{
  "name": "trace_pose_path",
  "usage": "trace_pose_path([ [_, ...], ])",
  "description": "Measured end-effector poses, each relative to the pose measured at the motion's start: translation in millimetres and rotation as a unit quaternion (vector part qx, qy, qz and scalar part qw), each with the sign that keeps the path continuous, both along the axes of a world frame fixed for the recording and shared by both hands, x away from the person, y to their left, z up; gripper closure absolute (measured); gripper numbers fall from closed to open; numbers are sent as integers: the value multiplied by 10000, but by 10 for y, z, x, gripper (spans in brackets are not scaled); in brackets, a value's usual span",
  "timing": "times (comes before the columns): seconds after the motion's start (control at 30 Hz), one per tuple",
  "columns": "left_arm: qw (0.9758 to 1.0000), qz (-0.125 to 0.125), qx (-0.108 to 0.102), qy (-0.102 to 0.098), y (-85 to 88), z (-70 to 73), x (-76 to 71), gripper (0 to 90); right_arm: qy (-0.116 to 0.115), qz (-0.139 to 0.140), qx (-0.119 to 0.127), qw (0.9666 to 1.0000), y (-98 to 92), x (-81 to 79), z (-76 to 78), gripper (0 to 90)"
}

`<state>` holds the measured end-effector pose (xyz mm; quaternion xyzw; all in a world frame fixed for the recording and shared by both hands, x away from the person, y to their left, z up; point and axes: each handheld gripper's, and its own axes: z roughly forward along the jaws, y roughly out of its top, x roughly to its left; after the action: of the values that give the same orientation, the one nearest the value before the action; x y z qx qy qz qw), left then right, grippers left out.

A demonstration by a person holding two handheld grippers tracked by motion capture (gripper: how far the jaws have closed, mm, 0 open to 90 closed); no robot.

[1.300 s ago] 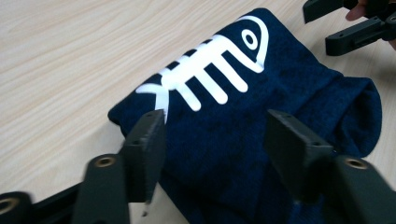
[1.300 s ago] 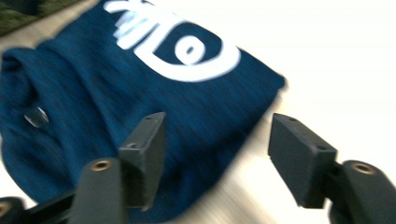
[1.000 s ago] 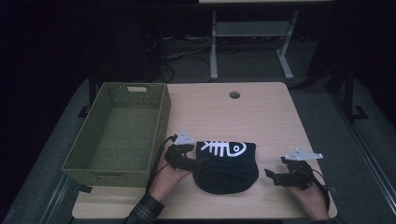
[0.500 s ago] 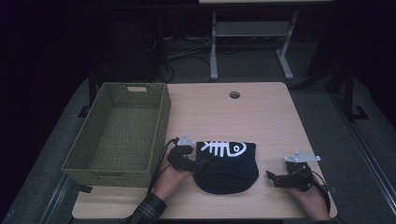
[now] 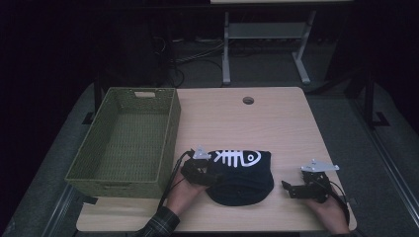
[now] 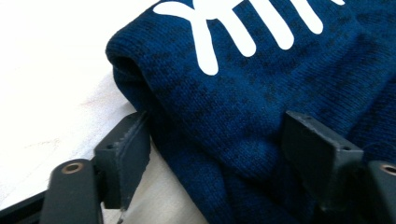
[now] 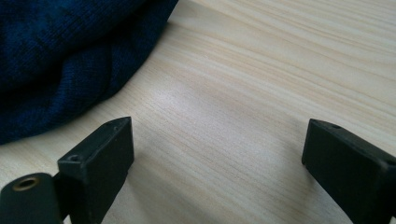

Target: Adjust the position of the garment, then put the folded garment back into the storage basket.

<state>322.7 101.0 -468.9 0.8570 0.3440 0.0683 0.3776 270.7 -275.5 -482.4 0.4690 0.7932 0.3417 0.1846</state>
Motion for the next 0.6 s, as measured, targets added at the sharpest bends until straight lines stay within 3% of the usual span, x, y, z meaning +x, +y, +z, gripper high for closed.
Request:
trace_pose_path([
  [0.23,9997,-165,-128,127,-4,12,-8,446,2,3,0,10000,0,0,0,87],
  [0.6,9987,-307,-293,272,2,8,1,611,2,5,0,10000,1,-1,0,87],
])
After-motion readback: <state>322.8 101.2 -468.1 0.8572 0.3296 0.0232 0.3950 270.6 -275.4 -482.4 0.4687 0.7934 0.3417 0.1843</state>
